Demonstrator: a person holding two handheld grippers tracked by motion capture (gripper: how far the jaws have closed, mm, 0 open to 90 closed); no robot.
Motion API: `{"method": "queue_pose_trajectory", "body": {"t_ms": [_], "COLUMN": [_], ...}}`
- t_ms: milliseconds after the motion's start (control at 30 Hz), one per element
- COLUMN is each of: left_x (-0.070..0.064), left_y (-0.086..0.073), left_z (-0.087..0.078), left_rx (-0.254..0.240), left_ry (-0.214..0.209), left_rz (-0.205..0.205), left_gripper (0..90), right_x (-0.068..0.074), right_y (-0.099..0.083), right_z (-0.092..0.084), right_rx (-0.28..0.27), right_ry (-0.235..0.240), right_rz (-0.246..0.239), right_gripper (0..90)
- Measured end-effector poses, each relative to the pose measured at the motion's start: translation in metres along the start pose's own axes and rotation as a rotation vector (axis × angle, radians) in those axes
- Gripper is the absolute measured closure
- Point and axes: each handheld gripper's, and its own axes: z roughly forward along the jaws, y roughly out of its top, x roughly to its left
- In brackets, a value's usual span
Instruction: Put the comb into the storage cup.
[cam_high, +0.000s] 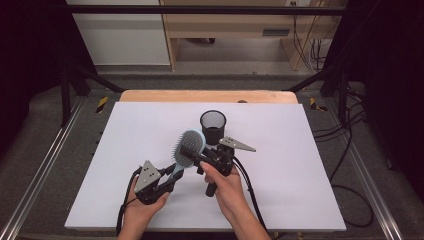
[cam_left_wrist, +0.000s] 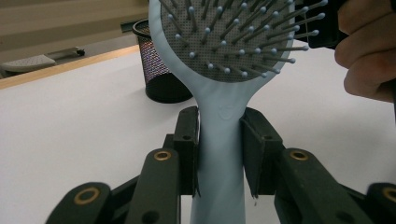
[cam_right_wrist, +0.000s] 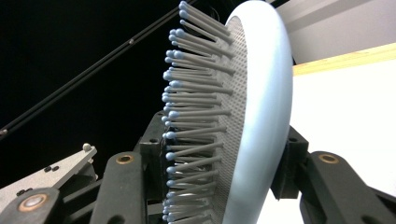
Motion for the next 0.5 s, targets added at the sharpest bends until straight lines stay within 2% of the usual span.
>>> {"method": "queue_pose_trajectory", "body": {"t_ms": [333,400,500], "left_x": [0.0043,0.0048,0.0056], "left_y": [-0.0003,0.0005,0.0026], "left_z": [-0.0022,-0.0032,-0.0057], "left_rx": [-0.023,-0.051,-0.080], "left_ry": [0.008,-0.003,-0.001], "left_rz": [-0.019,-0.033,-0.027], "left_gripper": [66.6,61.7,53.7], "right_x": [0.0051,0.0054,0.0026], "right_y": [0.0014,0.0030,0.0061], "right_z": [0.0043,0.0035,0.0003], "right_rx": [-0.010,-0.013,-0.018], "right_ry": [-0.026,-0.039,-0.052], "right_rz": [-0.001,-0.011,-0.021], "right_gripper": [51.4,51.5,51.4]}}
